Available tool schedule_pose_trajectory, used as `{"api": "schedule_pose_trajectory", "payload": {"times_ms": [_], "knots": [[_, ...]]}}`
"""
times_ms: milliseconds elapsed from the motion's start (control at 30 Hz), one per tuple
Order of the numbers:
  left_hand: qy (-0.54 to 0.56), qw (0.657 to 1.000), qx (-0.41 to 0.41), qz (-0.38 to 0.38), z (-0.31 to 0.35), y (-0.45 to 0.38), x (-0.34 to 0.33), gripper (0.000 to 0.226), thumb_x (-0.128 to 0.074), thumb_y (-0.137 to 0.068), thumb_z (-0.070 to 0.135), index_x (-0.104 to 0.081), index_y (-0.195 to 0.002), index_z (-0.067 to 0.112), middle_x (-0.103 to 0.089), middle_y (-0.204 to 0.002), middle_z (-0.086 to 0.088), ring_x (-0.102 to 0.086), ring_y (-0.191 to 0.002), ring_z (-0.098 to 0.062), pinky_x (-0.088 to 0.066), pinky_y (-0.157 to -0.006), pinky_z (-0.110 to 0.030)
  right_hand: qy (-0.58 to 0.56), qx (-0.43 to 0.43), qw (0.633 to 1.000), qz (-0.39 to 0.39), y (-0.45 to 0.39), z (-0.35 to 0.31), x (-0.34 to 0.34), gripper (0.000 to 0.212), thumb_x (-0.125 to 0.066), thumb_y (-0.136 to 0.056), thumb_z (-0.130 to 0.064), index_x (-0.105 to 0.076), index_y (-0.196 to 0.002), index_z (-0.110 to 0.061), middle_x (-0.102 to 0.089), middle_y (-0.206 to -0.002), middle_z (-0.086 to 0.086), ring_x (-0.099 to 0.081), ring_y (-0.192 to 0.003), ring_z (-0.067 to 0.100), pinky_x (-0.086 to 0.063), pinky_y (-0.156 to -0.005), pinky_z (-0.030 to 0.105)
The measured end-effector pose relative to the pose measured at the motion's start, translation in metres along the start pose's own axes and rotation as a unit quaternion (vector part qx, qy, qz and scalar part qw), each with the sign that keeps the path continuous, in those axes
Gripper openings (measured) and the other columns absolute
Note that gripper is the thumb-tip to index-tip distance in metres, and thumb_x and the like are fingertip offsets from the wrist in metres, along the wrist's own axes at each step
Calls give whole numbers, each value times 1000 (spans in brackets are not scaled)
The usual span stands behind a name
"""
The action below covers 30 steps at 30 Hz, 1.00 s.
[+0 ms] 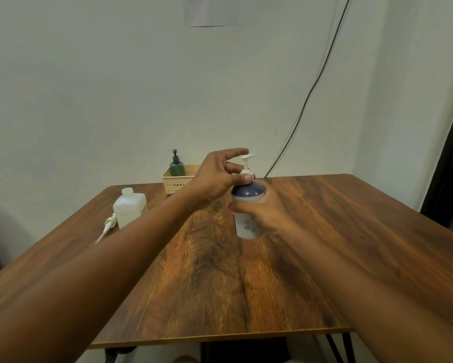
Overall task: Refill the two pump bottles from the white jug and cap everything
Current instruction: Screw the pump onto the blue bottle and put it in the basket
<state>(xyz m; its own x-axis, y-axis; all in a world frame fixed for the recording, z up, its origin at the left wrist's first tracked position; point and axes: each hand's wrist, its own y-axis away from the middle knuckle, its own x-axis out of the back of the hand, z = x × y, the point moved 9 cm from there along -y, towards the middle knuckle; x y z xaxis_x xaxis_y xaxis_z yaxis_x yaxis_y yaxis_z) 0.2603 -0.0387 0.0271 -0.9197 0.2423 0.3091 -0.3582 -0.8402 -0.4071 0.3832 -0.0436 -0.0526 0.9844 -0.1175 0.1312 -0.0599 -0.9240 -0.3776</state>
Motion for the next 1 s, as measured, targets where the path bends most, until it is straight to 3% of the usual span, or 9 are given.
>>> {"api": "schedule_pose_trajectory", "payload": {"times_ms": [167,267,367,433,567,700,833,1000], "knots": [[3,999,-4,-34,6,0,9,63,-76,-89,5,-51,-146,13,-80,-100,-12,-77,-101,-25,-58,-98,-46,-14,-30,996,-87,-3,-3,-3,78,-99,-54,-43,-58,-120,-31,-71,-112,-4,-72,-97,15,-59,-71,22],[11,998,0,-66,8,1,17,62,-72,-91,-1,-48,-147,13,-79,-106,-14,-76,-105,-26,-60,-92,-36,-37,-51,983,-175,-5,-6,-1,87,-100,-54,-40,-60,-130,-28,-74,-120,-5,-72,-109,14,-61,-84,31],[29,994,13,-106,8,0,22,62,-65,-94,-6,-45,-149,14,-76,-113,-19,-73,-111,-31,-59,-94,-35,-33,-51,966,-251,-7,-12,-10,79,-97,-64,-30,-61,-135,-27,-72,-128,-5,-68,-119,17,-58,-95,39],[38,990,20,-134,8,-2,24,60,-60,-96,-8,-45,-150,14,-73,-119,-22,-70,-115,-35,-56,-99,-41,-28,-44,964,-262,-12,-17,-20,71,-94,-70,-25,-62,-133,-28,-73,-126,-5,-70,-115,16,-60,-91,36],[39,987,25,-151,9,-11,44,56,-56,-98,-9,-46,-150,11,-70,-128,-19,-68,-120,-32,-56,-99,-38,-12,-22,976,-214,-30,-27,-38,68,-94,-68,-30,-63,-129,-26,-75,-117,-5,-72,-106,13,-62,-82,29],[-71,995,25,-62,8,-28,96,56,-63,-100,9,-46,-152,19,-61,-144,-3,-60,-129,-17,-47,-111,-38,43,12,992,-121,-55,-33,-54,68,-95,-63,-42,-60,-120,-29,-70,-112,-11,-69,-98,11,-58,-67,20],[-201,978,28,36,-3,-44,164,57,-67,-98,26,-47,-151,24,-50,-153,0,-43,-143,-20,-38,-114,-44,88,14,994,-55,-90,-28,-75,78,-92,-64,-50,-51,-125,-26,-61,-118,-7,-62,-95,8,-52,-69,22],[-317,944,42,82,-45,-59,228,66,-70,-96,31,-41,-155,26,-43,-158,0,-38,-146,-20,-37,-104,-34,129,23,991,-9,-146,-18,-102,82,-92,-64,-55,-49,-128,-26,-58,-120,-7,-61,-100,13,-52,-72,22]]}}
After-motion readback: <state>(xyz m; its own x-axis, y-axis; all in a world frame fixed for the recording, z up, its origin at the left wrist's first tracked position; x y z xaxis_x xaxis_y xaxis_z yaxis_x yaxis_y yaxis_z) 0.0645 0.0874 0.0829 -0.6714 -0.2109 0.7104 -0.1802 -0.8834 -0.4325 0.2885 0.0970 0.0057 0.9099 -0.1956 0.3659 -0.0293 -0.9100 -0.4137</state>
